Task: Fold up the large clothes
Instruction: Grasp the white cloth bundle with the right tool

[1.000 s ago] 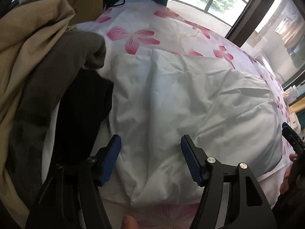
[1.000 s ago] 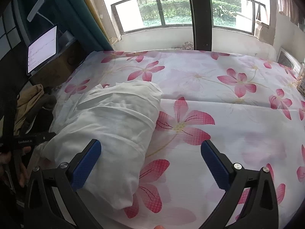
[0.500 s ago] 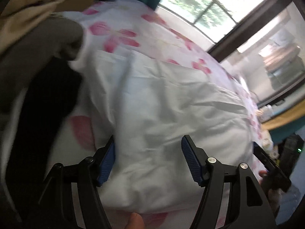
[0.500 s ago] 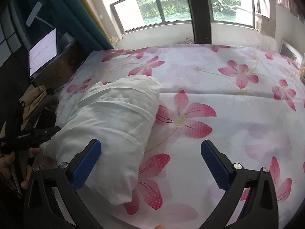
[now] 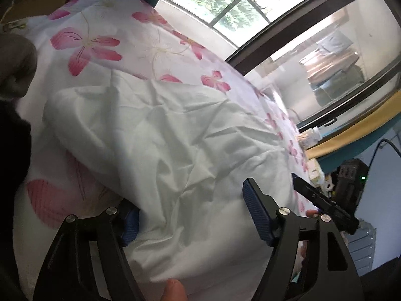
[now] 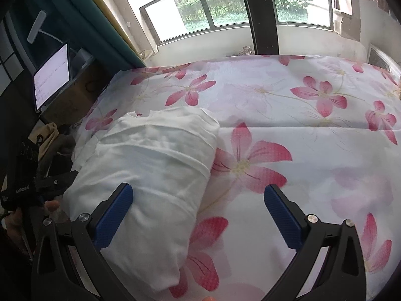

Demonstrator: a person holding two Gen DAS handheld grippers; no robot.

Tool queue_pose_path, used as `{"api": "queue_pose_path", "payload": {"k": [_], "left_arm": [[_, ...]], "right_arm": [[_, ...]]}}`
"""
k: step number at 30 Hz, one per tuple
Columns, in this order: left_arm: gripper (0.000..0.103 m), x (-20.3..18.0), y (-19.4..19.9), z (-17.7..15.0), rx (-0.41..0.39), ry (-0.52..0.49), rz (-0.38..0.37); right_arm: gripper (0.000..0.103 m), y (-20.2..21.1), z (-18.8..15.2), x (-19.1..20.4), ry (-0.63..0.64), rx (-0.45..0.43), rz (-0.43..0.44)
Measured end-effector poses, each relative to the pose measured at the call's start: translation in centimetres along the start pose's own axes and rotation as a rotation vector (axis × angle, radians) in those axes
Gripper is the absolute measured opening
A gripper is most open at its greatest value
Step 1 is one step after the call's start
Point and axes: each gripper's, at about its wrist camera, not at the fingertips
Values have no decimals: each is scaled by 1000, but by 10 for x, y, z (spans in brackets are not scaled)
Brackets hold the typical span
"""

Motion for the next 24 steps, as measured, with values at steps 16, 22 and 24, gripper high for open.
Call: {"api": "queue_pose_path", "payload": {"k": [16, 22, 24], "left_arm": [[83, -16, -32, 9, 73, -164, 13], [83, -27, -42, 13, 105, -231, 72], [83, -34, -45, 11, 122, -266, 73]], "right_arm": [[94, -52, -14, 34, 153, 65, -7], [85, -52, -13, 34, 162, 67, 10], [75, -52, -12, 35, 163, 71, 36]]}}
Point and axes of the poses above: each gripper's, at about its wrist camera, not at the fingertips, and y roughly against the way its jaws point, x to its left, z to its top, and after that the axes turned 8 degrees about -x, right-handed
